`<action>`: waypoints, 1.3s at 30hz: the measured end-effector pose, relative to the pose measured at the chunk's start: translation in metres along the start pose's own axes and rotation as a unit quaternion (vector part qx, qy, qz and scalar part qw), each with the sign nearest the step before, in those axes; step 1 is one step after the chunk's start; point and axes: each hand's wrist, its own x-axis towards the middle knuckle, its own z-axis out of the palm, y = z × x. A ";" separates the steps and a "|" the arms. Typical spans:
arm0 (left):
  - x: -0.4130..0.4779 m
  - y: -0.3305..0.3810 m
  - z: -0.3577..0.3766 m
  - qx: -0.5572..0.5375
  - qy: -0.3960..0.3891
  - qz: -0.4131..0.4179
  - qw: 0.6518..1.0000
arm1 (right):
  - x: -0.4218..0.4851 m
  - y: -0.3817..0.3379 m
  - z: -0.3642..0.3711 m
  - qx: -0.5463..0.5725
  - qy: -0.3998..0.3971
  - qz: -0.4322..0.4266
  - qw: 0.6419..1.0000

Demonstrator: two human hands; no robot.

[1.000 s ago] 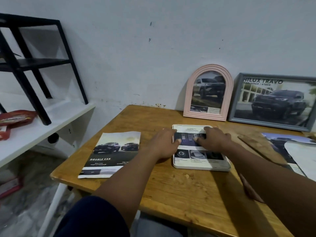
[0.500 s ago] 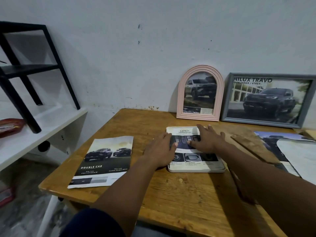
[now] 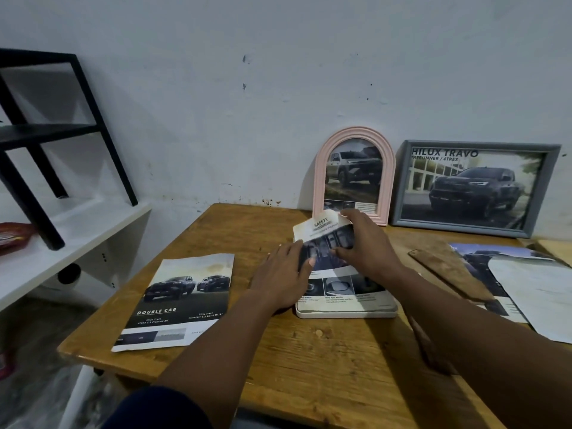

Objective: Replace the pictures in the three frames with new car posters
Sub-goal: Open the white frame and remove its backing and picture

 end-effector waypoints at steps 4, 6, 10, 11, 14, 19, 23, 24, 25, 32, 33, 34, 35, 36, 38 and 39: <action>0.002 0.012 -0.014 -0.034 0.030 0.024 0.999 | -0.002 -0.007 -0.024 0.117 0.044 0.029 0.992; 0.007 0.025 -0.018 -0.046 0.029 0.026 0.998 | -0.005 -0.004 -0.043 0.166 0.053 0.054 0.983; 0.015 0.066 -0.017 -0.075 0.026 0.049 0.996 | -0.011 0.020 -0.087 0.206 0.057 0.094 0.972; 0.017 0.079 -0.014 -0.081 0.029 0.064 0.994 | -0.013 0.030 -0.099 0.204 0.053 0.104 0.972; 0.023 0.118 -0.003 -0.082 0.027 0.111 0.990 | -0.027 0.062 -0.134 0.199 0.039 0.132 0.970; 0.037 0.191 0.027 -0.109 0.015 0.182 0.977 | -0.056 0.123 -0.186 0.111 0.048 0.192 0.974; 0.043 0.242 0.056 -0.114 -0.022 0.214 0.970 | -0.076 0.168 -0.211 -0.037 0.037 0.219 0.974; 0.044 0.252 0.064 -0.105 -0.028 0.214 0.971 | -0.079 0.178 -0.214 -0.062 0.032 0.225 0.972; 0.046 0.260 0.072 -0.091 -0.035 0.217 0.971 | -0.082 0.188 -0.215 -0.085 0.025 0.231 0.969; 0.060 0.279 0.113 0.069 -0.088 0.244 0.963 | -0.092 0.229 -0.209 -0.236 -0.059 0.264 0.933; 0.061 0.277 0.116 0.091 -0.094 0.244 0.961 | -0.095 0.230 -0.206 -0.246 -0.069 0.264 0.930; 0.062 0.275 0.118 0.097 -0.097 0.241 0.961 | -0.097 0.232 -0.202 -0.246 -0.078 0.263 0.930; 0.062 0.274 0.119 0.093 -0.101 0.239 0.961 | -0.098 0.233 -0.198 -0.241 -0.084 0.261 0.931; 0.063 0.274 0.120 0.085 -0.106 0.236 0.962 | -0.100 0.233 -0.194 -0.235 -0.088 0.259 0.933; 0.063 0.274 0.120 0.075 -0.113 0.236 0.962 | -0.102 0.234 -0.186 -0.231 -0.085 0.253 0.936; 0.063 0.274 0.119 0.074 -0.113 0.237 0.962 | -0.103 0.234 -0.184 -0.231 -0.081 0.252 0.936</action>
